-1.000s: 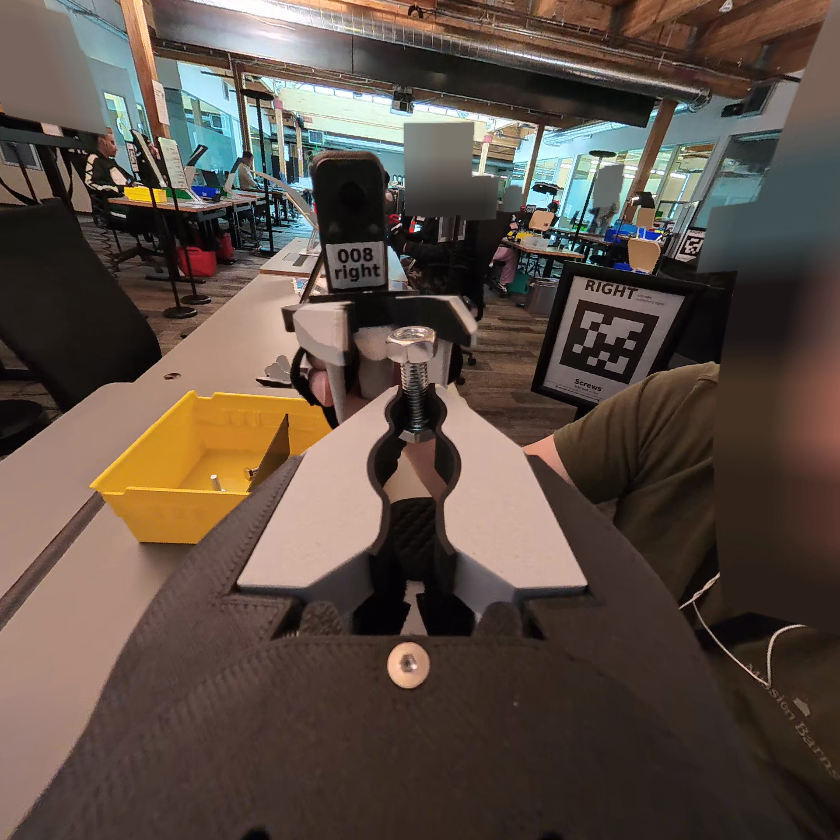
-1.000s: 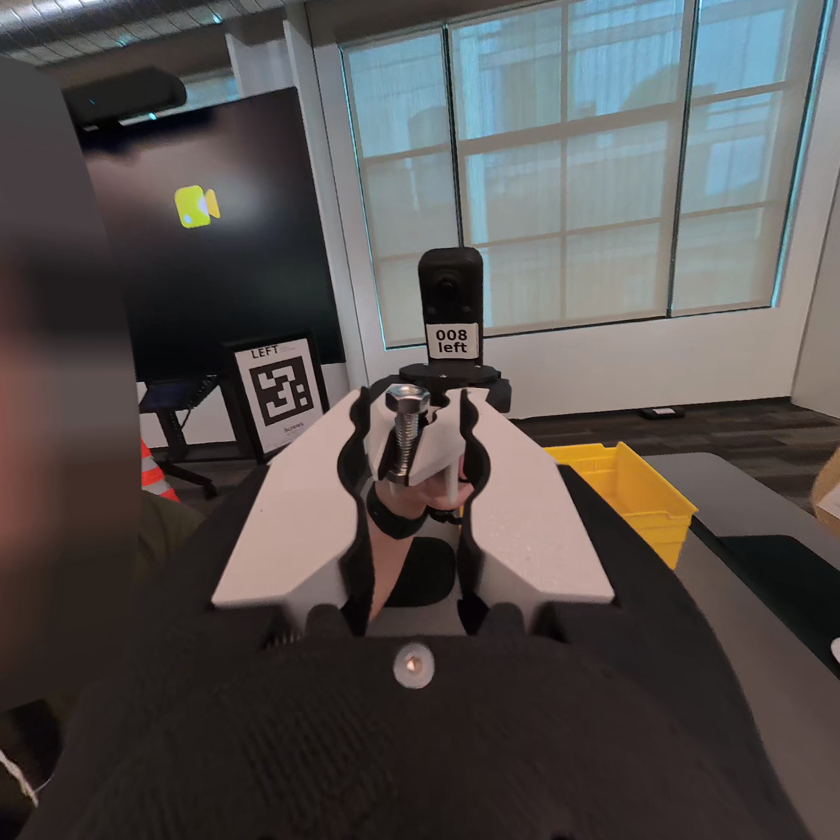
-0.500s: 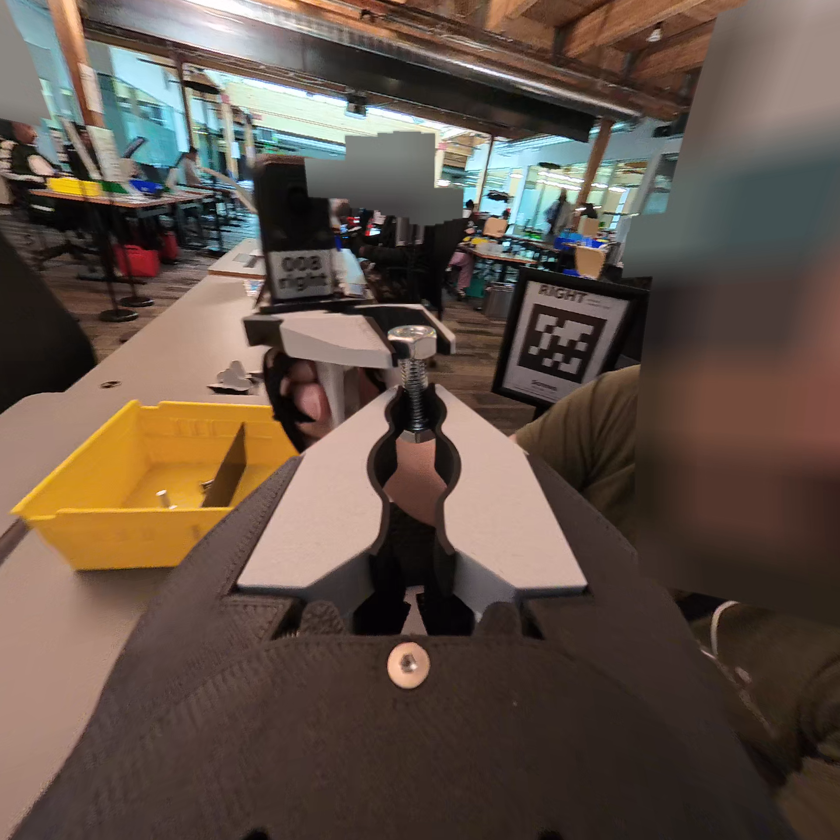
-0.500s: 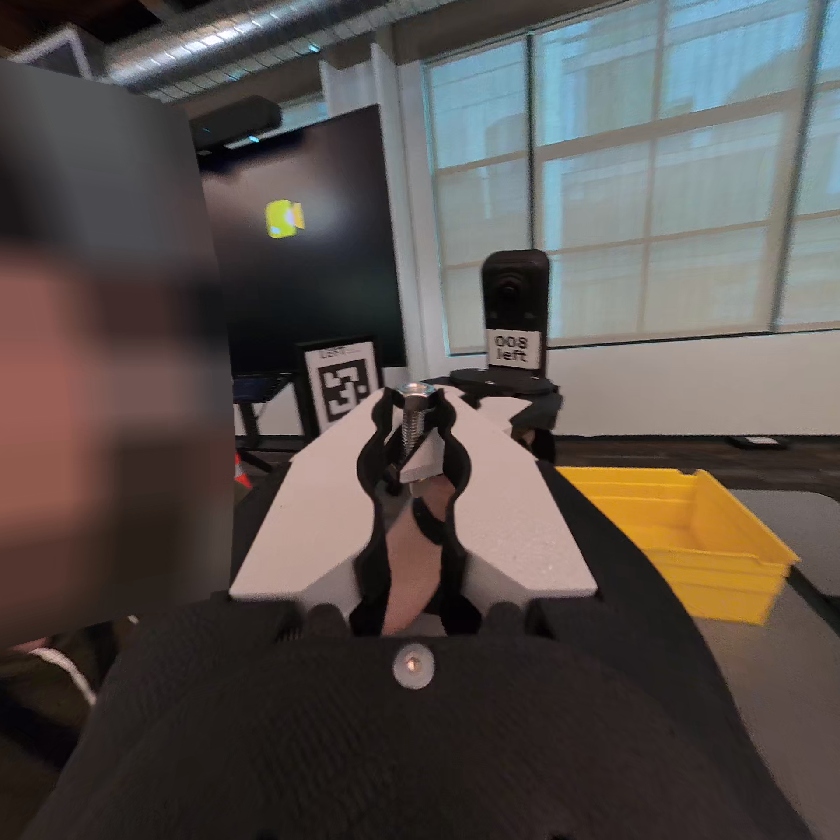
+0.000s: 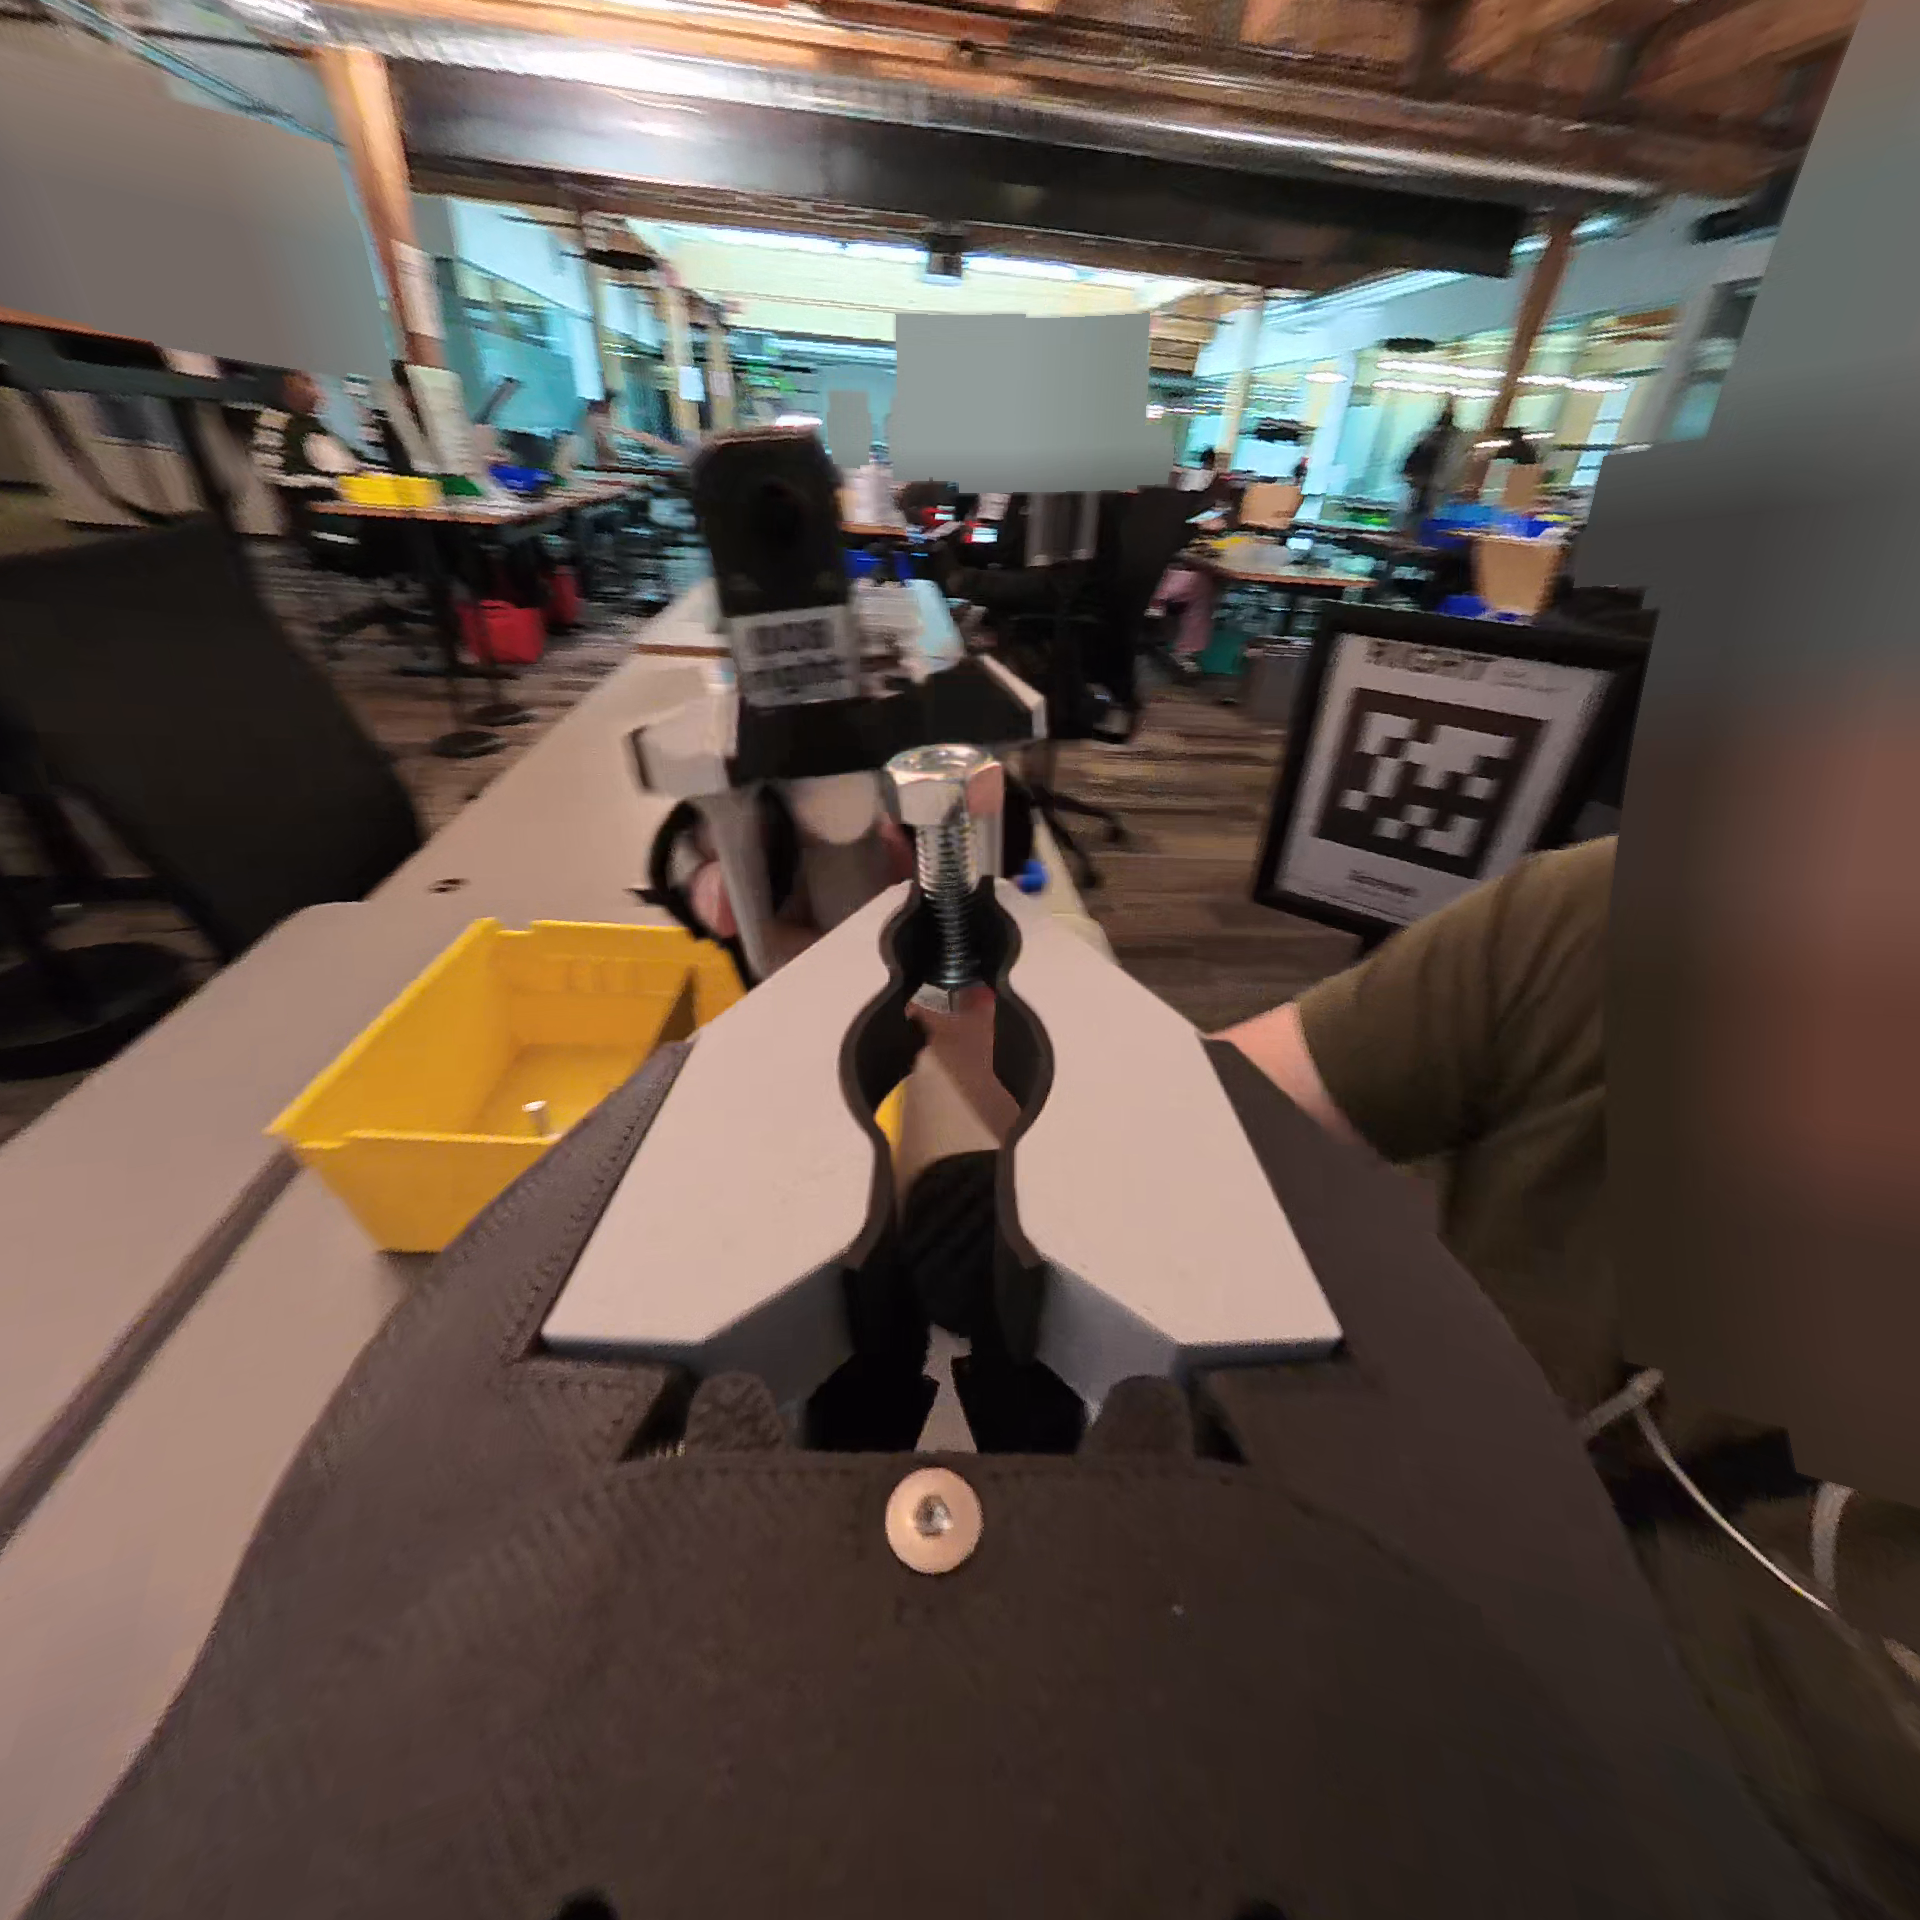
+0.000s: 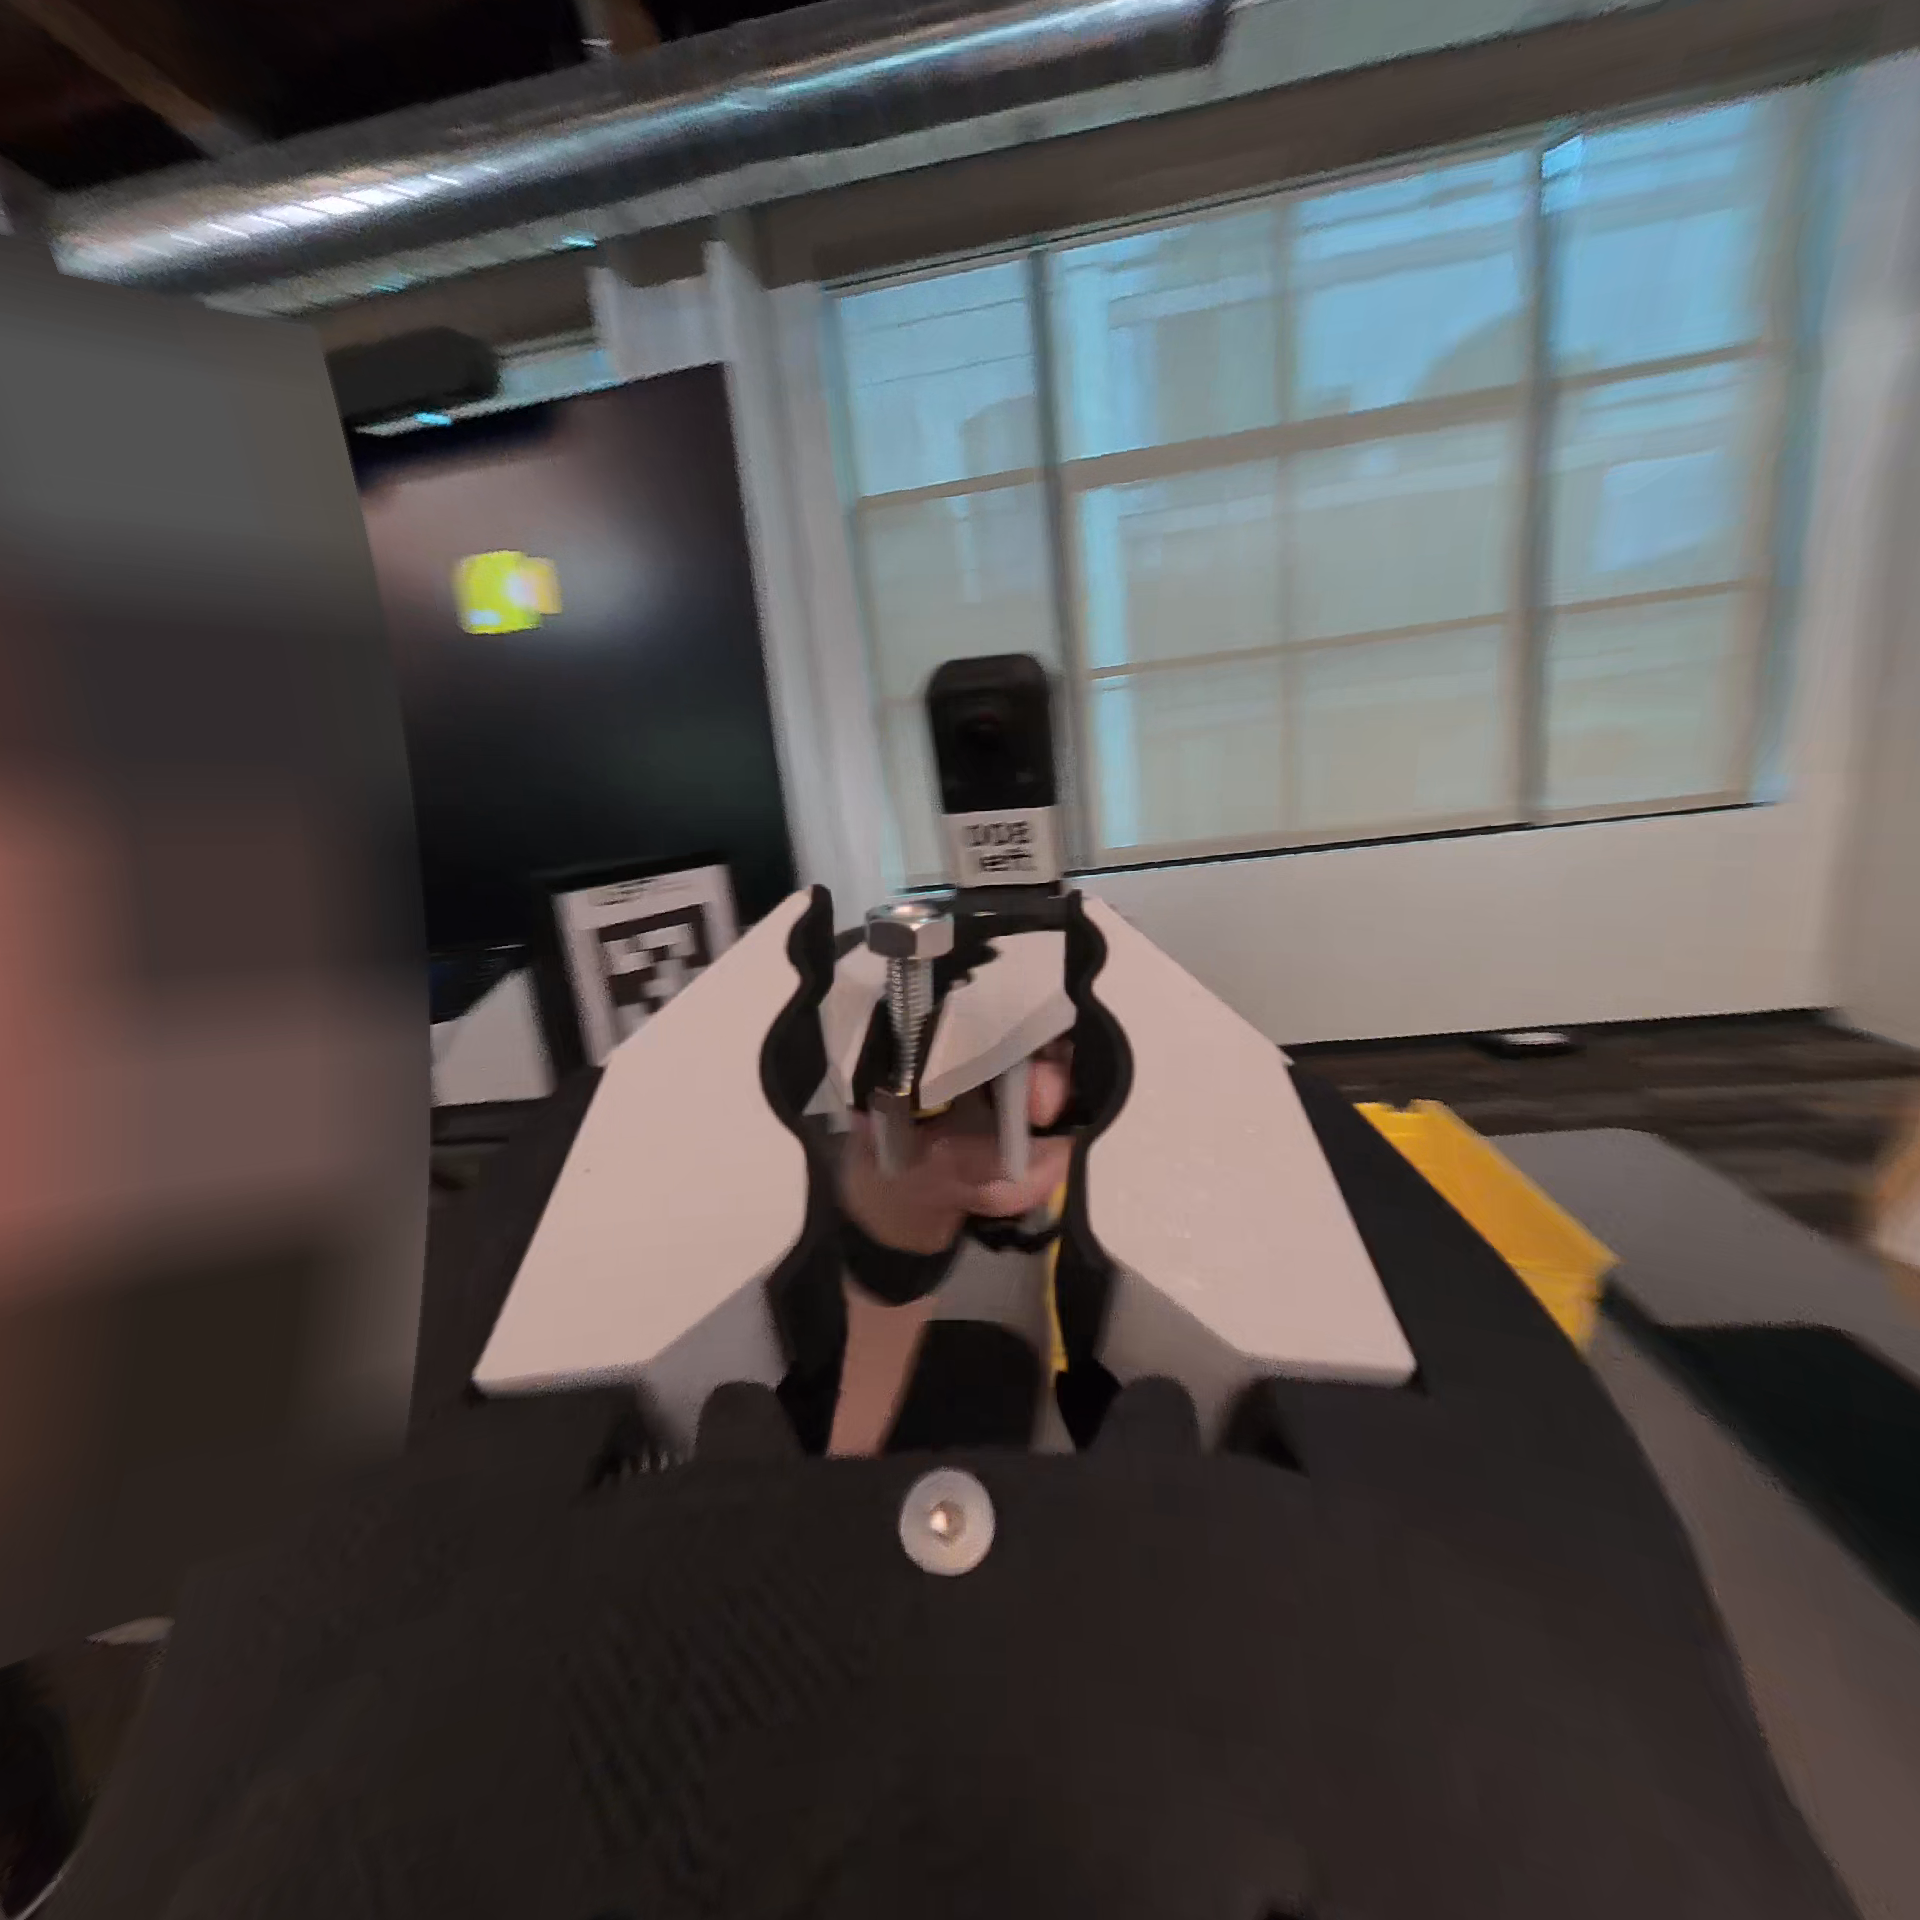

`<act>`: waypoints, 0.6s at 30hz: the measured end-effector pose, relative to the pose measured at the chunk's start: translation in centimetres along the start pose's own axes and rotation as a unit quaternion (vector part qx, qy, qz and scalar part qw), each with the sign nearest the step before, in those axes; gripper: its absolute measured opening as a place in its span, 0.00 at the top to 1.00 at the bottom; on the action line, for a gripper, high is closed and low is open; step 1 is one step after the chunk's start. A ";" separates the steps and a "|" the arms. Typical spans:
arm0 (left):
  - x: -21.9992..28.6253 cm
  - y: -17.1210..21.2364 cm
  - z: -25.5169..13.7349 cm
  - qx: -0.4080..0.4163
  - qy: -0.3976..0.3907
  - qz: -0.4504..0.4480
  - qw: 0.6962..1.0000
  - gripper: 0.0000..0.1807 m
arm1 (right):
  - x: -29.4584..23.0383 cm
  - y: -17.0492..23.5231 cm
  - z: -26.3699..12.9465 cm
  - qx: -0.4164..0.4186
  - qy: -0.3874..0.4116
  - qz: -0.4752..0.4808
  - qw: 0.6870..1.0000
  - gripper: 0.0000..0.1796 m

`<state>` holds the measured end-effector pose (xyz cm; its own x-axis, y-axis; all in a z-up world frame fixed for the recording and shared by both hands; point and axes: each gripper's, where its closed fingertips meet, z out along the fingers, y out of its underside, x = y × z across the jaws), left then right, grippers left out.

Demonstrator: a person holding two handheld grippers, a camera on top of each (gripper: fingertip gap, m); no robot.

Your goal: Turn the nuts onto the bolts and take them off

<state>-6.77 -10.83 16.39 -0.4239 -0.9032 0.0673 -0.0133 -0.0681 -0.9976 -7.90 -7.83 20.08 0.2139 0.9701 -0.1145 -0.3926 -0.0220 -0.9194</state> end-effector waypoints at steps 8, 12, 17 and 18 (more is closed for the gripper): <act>-5.0 -0.2 -1.4 -0.007 -0.192 0.047 0.980 0.96 | 1.3 -1.4 -0.6 -0.016 0.186 -0.163 0.969 0.76; -5.2 -0.1 -1.1 -0.011 -0.206 0.055 0.977 0.96 | 2.4 -0.3 -0.4 -0.049 0.219 -0.158 0.962 0.80; -4.5 0.1 -0.2 -0.019 -0.190 0.060 0.980 0.96 | 2.3 0.6 0.0 -0.059 0.184 -0.127 0.973 0.91; -4.3 0.1 -0.1 -0.020 -0.185 0.061 0.981 0.96 | 2.0 0.5 0.0 -0.055 0.172 -0.127 0.975 0.92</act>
<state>-5.00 -6.92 15.97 -0.0680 -0.9960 -0.0584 -0.0212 0.0599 -0.9980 -7.67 -5.90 19.44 0.5863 0.8098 0.0214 -0.1927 0.1651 -0.9673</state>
